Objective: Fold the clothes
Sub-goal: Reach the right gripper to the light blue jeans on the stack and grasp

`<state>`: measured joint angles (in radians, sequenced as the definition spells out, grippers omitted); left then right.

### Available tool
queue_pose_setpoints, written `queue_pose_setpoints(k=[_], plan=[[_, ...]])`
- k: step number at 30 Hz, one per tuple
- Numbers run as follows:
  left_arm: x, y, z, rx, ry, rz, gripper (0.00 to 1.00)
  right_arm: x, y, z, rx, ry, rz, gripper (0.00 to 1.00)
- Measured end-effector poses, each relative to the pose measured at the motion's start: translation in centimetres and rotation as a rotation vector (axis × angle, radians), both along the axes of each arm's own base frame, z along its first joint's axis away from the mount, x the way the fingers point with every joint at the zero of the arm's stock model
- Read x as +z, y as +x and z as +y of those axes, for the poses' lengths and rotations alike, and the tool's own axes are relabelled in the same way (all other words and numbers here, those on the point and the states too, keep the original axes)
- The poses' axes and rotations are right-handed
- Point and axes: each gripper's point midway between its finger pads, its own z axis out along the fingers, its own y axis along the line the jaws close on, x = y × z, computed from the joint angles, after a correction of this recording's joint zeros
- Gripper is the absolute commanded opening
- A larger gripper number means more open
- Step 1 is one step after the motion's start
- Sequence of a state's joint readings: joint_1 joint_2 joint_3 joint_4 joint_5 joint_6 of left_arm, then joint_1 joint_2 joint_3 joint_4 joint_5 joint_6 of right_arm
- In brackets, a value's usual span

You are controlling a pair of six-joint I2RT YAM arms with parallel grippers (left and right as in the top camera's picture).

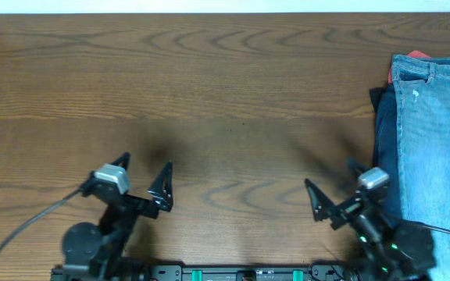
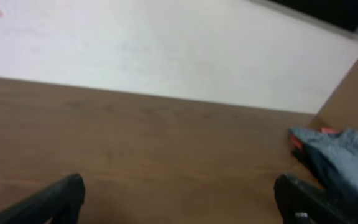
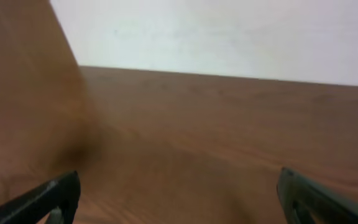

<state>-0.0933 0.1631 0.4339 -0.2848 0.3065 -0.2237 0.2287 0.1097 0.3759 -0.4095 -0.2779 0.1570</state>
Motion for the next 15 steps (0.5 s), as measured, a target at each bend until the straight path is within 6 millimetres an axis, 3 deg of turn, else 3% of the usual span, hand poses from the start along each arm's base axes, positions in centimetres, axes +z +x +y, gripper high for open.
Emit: queue_pose_setpoints(k=[2, 5, 15], plan=[[1.4, 0.1, 0.1, 0.007, 0.002, 0.056, 0.98, 1.7, 0.0, -0.3, -0.017, -0.009, 0.026, 0.99], [1.6, 1.2, 0.2, 0.018, 0.016, 0.212, 0.98, 2.7, 0.9, -0.4, -0.034, -0.035, 0.120, 0.99], [0.5, 6.5, -0.2, 0.025, 0.073, 0.703, 0.98, -1.0, 8.3, 0.9, -0.054, -0.184, 0.627, 0.99]])
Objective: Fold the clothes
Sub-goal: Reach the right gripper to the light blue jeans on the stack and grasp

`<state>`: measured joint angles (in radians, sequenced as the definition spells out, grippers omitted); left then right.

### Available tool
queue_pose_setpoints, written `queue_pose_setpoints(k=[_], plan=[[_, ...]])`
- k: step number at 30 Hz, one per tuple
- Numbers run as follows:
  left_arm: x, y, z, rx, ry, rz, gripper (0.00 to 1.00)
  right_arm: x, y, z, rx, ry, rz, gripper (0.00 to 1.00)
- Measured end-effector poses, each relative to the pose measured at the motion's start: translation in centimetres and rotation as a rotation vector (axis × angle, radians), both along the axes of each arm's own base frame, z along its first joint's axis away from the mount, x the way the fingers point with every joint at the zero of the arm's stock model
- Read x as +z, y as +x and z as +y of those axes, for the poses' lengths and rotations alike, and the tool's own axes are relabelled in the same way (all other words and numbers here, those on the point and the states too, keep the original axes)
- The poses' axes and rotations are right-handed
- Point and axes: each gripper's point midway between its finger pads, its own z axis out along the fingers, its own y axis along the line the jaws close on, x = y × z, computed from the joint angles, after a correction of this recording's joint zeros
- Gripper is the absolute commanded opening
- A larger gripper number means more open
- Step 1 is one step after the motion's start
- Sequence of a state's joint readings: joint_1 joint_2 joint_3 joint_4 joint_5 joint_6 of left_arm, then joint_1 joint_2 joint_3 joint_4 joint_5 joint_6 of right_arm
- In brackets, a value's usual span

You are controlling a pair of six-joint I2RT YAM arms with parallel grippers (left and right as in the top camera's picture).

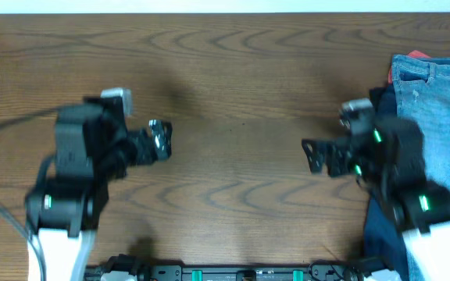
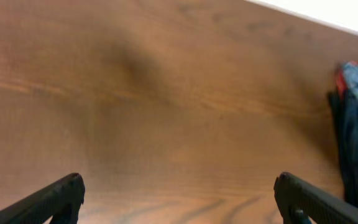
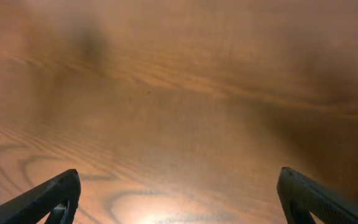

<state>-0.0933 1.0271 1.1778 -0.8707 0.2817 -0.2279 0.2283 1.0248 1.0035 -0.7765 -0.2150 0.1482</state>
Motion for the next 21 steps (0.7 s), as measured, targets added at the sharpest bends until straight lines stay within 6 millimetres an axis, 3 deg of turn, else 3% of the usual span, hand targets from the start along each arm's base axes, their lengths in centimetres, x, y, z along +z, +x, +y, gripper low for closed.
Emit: queue_pose_setpoints(k=[7, 10, 13, 17, 18, 21], plan=[[-2.5, 1.6, -0.2, 0.000, 0.016, 0.178, 0.98, -2.5, 4.1, 2.0, 0.060, -0.004, 0.170, 0.99], [-3.2, 1.7, -0.2, 0.000, 0.019, 0.208, 0.98, -4.0, 6.4, 0.6, -0.013, -0.041, 0.184, 0.99], [-3.2, 1.6, -0.2, 0.000, 0.019, 0.214, 0.98, -4.5, 10.0, -3.6, -0.187, -0.085, 0.158, 0.99], [-3.2, 1.6, -0.2, 0.000, 0.019, 0.213, 0.98, -4.4, 14.2, -11.2, -0.454, -0.084, 0.103, 0.97], [-3.2, 1.6, -0.2, -0.001, 0.018, 0.213, 0.98, -4.7, 14.7, -13.8, -0.535, -0.077, 0.100, 0.96], [-3.2, 1.6, -0.2, -0.002, 0.017, 0.213, 0.98, -6.3, 15.3, -19.1, -0.691, -0.063, 0.116, 0.91]])
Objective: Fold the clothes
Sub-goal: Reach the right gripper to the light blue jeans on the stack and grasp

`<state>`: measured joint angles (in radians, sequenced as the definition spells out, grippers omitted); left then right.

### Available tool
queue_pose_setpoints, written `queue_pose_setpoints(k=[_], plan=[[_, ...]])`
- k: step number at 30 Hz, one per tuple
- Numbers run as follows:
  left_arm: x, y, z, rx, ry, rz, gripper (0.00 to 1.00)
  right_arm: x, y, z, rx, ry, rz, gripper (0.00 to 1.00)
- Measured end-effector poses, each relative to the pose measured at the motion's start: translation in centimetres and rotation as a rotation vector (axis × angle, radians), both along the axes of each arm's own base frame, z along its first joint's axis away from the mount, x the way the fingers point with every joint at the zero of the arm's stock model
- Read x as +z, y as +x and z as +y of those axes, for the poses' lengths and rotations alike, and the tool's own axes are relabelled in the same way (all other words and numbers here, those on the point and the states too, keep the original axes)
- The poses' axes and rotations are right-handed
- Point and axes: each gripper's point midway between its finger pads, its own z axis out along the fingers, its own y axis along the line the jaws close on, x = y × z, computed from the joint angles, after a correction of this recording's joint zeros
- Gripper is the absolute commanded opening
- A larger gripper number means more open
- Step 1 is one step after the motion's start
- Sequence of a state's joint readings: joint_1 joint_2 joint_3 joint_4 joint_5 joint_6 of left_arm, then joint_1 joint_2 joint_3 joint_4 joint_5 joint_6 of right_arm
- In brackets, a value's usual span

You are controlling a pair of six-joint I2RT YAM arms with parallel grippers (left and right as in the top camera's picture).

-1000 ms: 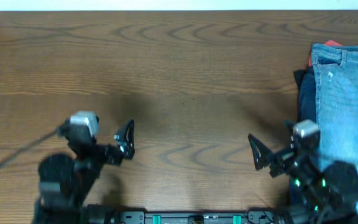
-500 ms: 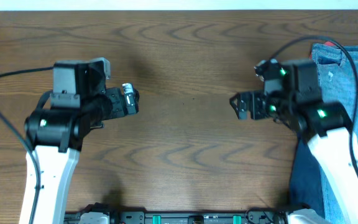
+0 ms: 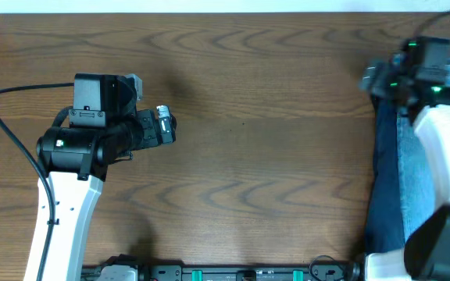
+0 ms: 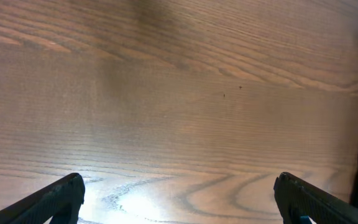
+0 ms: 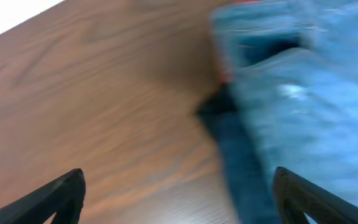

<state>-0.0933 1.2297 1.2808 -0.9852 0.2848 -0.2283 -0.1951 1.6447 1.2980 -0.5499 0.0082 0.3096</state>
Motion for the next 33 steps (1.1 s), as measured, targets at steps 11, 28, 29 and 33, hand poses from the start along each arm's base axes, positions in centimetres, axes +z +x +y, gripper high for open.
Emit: queue_pose_setpoints(k=[11, 28, 29, 33], plan=[[0.0, 0.0, 0.0, 0.000, 0.000, 0.000, 0.98, -9.0, -1.3, -7.4, -0.186, 0.055, 0.173, 0.83], [0.0, 0.0, 0.0, 0.000, 0.000, 0.000, 0.98, -13.5, -1.8, -8.1, -0.138, -0.006, 0.284, 0.24], [0.0, 0.0, 0.0, -0.001, 0.000, 0.000, 0.98, -13.4, -1.7, -8.1, -0.137, -0.009, 0.282, 0.24], [0.0, 0.0, 0.0, -0.001, 0.000, 0.000, 0.98, -12.4, -1.3, -8.7, -0.140, -0.024, 0.245, 0.21]])
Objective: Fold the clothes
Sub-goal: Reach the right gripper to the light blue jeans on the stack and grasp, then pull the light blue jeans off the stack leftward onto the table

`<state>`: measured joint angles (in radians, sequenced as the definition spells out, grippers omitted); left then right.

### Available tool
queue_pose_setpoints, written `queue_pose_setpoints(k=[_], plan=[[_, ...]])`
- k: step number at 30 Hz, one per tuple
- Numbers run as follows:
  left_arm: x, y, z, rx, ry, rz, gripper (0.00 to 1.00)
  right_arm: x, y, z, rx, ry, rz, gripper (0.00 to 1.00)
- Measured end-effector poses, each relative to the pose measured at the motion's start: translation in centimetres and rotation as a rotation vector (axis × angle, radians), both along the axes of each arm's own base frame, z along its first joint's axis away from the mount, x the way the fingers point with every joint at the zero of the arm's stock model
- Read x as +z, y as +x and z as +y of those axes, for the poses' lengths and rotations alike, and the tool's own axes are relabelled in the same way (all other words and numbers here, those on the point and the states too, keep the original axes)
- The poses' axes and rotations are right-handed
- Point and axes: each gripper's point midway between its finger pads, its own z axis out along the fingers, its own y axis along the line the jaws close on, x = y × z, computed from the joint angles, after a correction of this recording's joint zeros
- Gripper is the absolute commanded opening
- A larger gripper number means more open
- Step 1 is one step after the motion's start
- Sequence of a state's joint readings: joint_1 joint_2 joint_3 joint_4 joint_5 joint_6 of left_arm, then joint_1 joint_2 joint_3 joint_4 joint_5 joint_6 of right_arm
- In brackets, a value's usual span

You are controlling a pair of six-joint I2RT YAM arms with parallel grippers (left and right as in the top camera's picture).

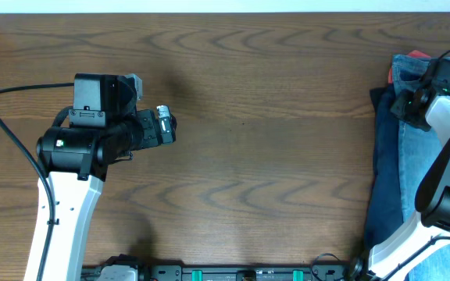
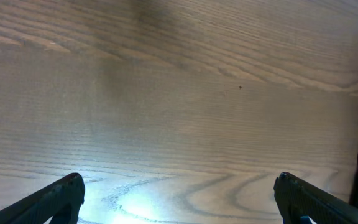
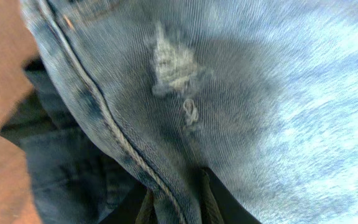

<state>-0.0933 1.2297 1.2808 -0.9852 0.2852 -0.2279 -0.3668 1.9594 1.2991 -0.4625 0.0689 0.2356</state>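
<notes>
A pair of light blue jeans lies on top of a pile at the table's right edge. The right wrist view shows their worn patch and left seam. My right gripper is down at the upper left of the jeans. It is shut on their seamed edge, with denim pinched between the fingers. A dark blue garment lies under the jeans. My left gripper hovers over bare wood at the left, open and holding nothing.
The brown wooden table stretches wide between the two arms. A bit of red cloth peeks out at the pile's far end. The dark garment's edge shows at the right of the left wrist view. The arm bases sit along the front edge.
My right gripper was open above the pile's far left corner; it is now down on the light blue jeans and shut on their left edge. The left arm has not moved.
Both grippers began open and low near the front edge. Both then stood higher over mid-table. Later the left hung over the left half and the right was above the pile, open. The right is now shut on the jeans' edge.
</notes>
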Motion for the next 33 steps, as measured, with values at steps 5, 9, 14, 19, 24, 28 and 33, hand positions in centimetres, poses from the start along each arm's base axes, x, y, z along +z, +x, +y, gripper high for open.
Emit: queue_pose_setpoints(k=[5, 9, 14, 19, 24, 28, 33], plan=[[0.0, 0.0, 0.0, 0.000, 0.000, 0.000, 0.98, 3.4, 0.4, -1.4, -0.005, -0.039, -0.081, 0.04], [0.0, 0.0, 0.0, 0.000, 0.000, 0.000, 0.98, 6.6, 0.0, -2.4, -0.027, -0.067, -0.143, 0.01], [0.0, 0.0, 0.0, 0.000, 0.000, 0.000, 0.98, 7.4, -0.5, -2.7, -0.033, -0.057, -0.157, 0.05], [0.0, 0.0, 0.0, 0.000, 0.000, 0.000, 0.98, 7.1, -0.6, -1.8, -0.006, -0.009, -0.150, 0.01], [0.0, 0.0, 0.0, 0.000, 0.000, 0.000, 0.98, 7.3, -0.2, -1.7, 0.001, -0.005, -0.169, 0.01], [0.0, 0.0, 0.0, 0.000, 0.000, 0.000, 0.98, 8.2, 0.5, -0.7, 0.045, 0.049, -0.193, 0.01], [0.2, -0.1, 0.0, 0.001, 0.000, -0.007, 0.98, 14.6, 3.2, 0.7, 0.136, 0.114, -0.322, 0.01]])
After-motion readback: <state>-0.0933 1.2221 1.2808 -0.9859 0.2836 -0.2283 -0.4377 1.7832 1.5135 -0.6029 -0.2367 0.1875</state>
